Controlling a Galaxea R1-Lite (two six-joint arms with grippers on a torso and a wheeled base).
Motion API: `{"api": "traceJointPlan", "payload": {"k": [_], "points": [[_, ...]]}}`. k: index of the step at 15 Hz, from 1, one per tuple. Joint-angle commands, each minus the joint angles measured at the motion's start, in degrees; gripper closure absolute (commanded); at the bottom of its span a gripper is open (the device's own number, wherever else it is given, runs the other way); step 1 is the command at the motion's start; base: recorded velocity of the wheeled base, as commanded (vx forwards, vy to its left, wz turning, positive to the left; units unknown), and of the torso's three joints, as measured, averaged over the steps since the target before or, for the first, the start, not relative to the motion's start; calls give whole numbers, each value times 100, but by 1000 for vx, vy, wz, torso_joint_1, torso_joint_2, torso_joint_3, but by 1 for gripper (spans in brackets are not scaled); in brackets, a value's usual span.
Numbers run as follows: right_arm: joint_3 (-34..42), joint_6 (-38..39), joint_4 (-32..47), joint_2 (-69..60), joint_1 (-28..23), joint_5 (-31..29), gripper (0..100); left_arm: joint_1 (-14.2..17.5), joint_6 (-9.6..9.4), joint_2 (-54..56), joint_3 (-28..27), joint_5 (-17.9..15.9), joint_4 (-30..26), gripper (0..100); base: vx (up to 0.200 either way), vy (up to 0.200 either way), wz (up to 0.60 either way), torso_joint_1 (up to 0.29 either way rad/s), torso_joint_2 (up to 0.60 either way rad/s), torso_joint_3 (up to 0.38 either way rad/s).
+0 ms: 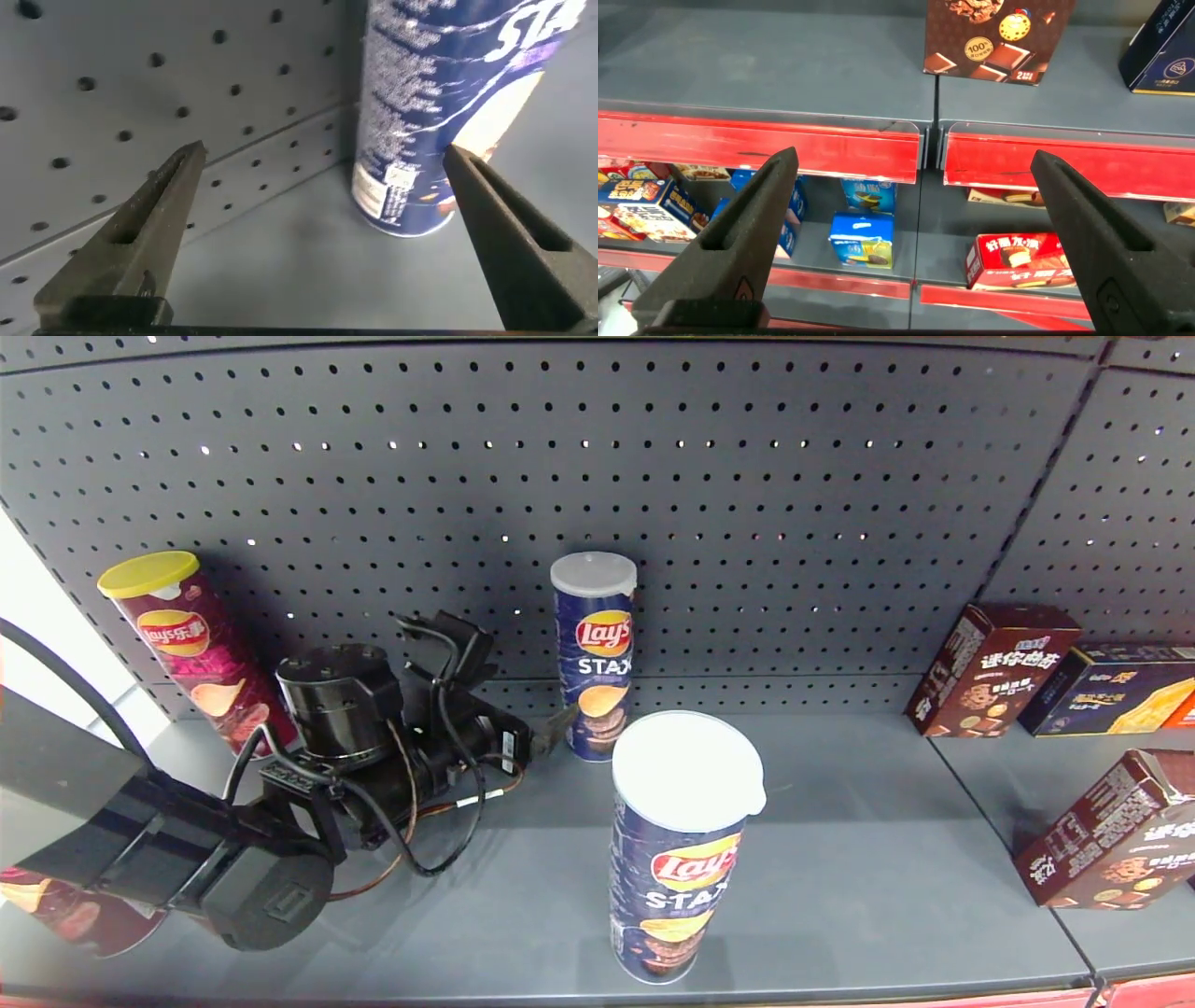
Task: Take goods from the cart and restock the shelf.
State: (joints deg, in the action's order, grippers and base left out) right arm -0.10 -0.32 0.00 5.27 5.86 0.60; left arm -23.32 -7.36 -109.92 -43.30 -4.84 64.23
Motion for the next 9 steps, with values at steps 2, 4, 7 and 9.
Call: {"api": "traceJointPlan", "payload": {"k": [2,4,7,9], "points": [[1,-3,0,9,2,2,0,29,-2,-38,-20,71,10,0,0,0,0,0,0,0],[1,-3,0,9,2,2,0,21,-20,-20,15,97,46,0,0,0,0,0,0,0],[1,-3,0,9,2,2,0,126,-213,41,-3,554,46,0,0,0,0,0,0,0],[1,-3,0,9,2,2,0,152,-257,41,-47,677,28,0,0,0,0,0,0,0]]}}
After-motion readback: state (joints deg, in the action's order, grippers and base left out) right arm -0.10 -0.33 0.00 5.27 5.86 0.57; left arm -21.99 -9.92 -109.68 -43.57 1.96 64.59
